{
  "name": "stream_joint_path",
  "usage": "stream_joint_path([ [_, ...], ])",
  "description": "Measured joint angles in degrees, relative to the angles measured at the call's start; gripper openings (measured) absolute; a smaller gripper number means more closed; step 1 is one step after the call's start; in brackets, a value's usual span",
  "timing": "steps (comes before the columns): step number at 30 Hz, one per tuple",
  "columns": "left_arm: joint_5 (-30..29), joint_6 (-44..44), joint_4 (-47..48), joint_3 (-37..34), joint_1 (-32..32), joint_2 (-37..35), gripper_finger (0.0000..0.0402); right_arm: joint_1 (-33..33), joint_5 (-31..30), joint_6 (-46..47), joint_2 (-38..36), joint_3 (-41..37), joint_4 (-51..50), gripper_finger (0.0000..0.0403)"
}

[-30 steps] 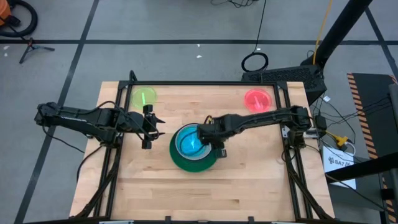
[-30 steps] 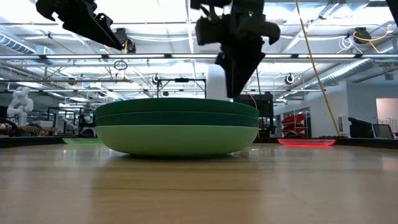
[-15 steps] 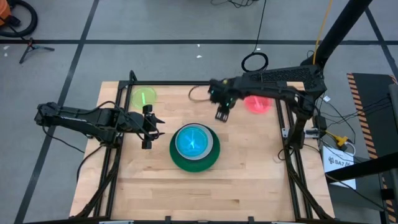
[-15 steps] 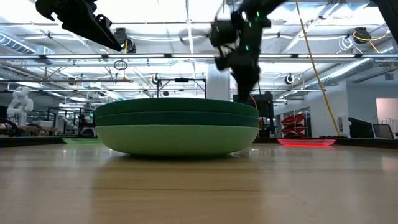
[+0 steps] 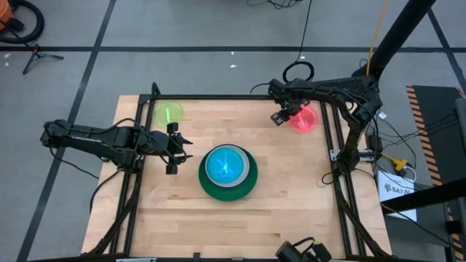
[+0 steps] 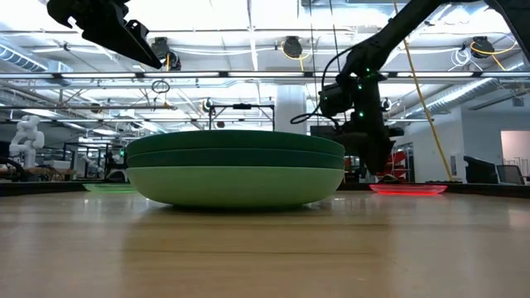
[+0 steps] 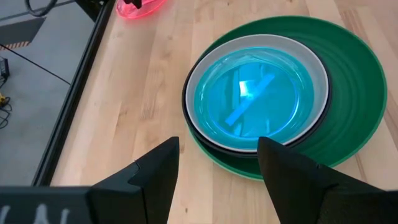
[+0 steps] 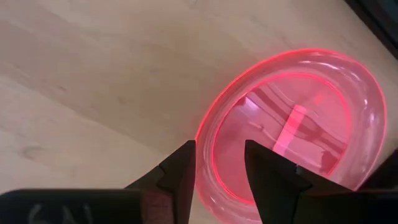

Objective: Stack plastic plates
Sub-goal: Stack the pink plate on top of the blue plate

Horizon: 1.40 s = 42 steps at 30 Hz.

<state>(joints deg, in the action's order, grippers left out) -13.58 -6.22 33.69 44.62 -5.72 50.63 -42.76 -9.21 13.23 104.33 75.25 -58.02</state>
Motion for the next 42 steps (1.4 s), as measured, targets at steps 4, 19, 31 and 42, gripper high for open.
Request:
stream_joint_path([
  [4,0.0,-0.1,0.0,0.0,0.0,0.0,0.0223,-0.4,0.3,-0.4,0.0,-0.3,1.3,0.013],
  [19,0.0,0.0,0.0,0.0,0.0,0.0,0.0223,0.2,0.1,2.8,1.2,-4.6,8.3,0.013],
  [31,0.0,0.1,0.0,0.0,0.0,0.0,0.0223,0.7,-1.6,3.7,1.0,-9.4,13.4,0.0116],
  [42,0.0,-0.3,-0.1,0.0,0.0,0.0,0.0223,3.4,-1.8,2.6,1.1,-9.3,13.6,0.0024],
])
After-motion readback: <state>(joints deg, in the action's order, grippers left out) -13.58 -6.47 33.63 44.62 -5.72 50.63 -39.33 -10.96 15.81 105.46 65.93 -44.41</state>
